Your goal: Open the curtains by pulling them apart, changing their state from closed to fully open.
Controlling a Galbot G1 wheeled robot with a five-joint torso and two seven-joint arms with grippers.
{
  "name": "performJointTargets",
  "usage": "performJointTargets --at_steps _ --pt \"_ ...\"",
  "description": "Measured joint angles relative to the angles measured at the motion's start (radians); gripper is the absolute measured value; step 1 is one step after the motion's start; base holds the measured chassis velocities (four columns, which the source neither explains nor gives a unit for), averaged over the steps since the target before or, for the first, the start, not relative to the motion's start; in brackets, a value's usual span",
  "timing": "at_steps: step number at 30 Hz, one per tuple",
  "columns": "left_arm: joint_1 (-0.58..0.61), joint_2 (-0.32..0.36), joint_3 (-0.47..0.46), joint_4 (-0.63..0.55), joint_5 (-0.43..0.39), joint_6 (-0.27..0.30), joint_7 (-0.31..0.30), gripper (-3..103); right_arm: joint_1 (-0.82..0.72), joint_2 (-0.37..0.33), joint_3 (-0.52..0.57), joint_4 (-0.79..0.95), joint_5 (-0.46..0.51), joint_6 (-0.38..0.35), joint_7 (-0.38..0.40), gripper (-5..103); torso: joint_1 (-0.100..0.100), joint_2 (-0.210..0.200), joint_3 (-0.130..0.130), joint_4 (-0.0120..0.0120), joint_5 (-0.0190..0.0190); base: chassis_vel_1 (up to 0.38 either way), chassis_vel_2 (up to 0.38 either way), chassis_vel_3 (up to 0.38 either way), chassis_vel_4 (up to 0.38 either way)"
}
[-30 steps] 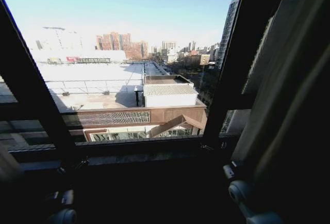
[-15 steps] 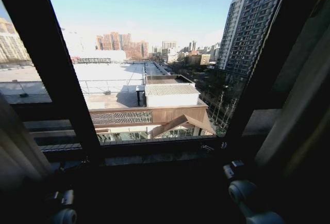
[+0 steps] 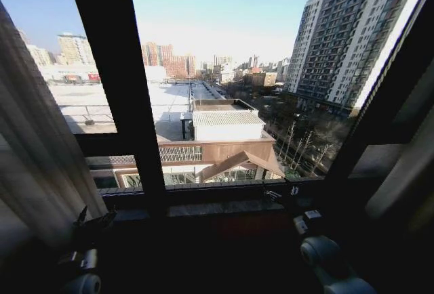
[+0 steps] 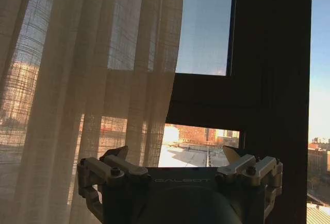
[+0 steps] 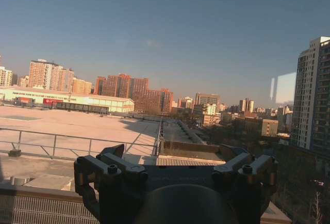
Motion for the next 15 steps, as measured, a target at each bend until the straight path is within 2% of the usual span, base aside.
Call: performJointTargets --at_steps 9,11,15 --pt "0.0 0.0 0.0 0.0 0.0 0.0 0.0 100 0.0 0.0 0.0 0.0 0.0 0.0 0.0 100 0.0 0.0 0.0 0.0003 -0.0005 0.301 0.292 -0.291 -0.318" --pt "0.0 0.0 0.0 0.0 0.0 0.0 0.0 100 0.0 0.0 0.0 0.0 0.0 0.0 0.0 100 0.0 0.0 0.0 0.0003 -0.0016 0.144 0.105 -0.125 -0.126" --pt "0.0 0.0 0.0 0.0 0.0 0.0 0.0 100 0.0 0.0 0.0 0.0 0.0 0.0 0.0 100 0.0 0.0 0.0 -0.0001 -0.0007 0.049 0.031 -0.007 -0.024"
